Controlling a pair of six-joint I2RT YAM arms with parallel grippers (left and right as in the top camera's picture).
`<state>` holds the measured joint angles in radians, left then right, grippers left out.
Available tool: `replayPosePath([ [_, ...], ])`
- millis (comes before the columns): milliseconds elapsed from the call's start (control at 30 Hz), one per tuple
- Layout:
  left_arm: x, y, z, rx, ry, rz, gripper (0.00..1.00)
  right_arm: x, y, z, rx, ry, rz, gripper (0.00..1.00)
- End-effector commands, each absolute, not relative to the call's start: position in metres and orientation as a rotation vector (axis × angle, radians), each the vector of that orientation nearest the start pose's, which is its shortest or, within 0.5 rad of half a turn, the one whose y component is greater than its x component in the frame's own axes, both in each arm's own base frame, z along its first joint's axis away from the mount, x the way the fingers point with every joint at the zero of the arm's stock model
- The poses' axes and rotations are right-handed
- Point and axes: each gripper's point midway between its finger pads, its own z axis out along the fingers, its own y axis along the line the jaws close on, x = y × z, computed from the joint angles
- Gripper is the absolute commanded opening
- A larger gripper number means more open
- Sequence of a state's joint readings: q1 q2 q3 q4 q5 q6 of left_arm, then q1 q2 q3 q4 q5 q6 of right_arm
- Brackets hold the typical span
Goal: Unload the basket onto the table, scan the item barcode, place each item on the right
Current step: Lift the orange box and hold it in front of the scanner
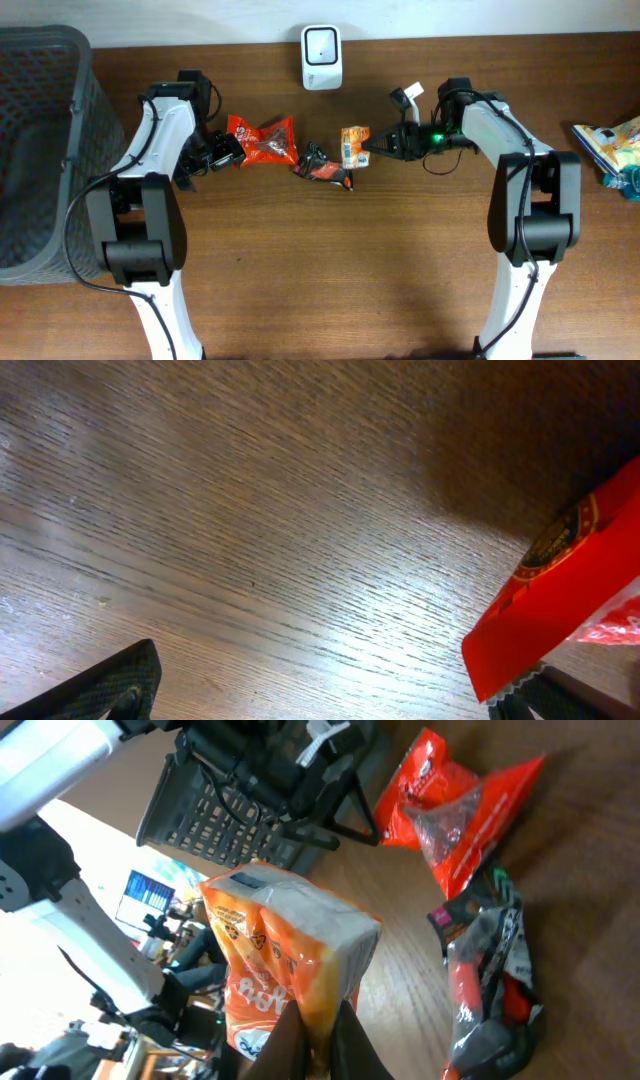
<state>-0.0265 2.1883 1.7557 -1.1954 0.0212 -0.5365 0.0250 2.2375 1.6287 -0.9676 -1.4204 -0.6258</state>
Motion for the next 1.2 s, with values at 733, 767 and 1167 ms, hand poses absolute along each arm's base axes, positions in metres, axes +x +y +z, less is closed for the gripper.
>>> replayPosePath([
  [733,0.404,-0.011,0.032,-0.83,3.101,0.014,0.99,0.589,0.156,0.172,-0.034,2.349,0.158,0.04],
  [767,0.404,-0.011,0.032,-0.83,3.101,0.014,0.99,0.594,0.16,0.178,-0.069,2.31,0.128,0.04],
  [1167,0.404,-0.011,0.032,-0.83,3.101,0.014,0.99,0.634,0.196,0.188,-0.499,1.97,-0.426,0.04],
])
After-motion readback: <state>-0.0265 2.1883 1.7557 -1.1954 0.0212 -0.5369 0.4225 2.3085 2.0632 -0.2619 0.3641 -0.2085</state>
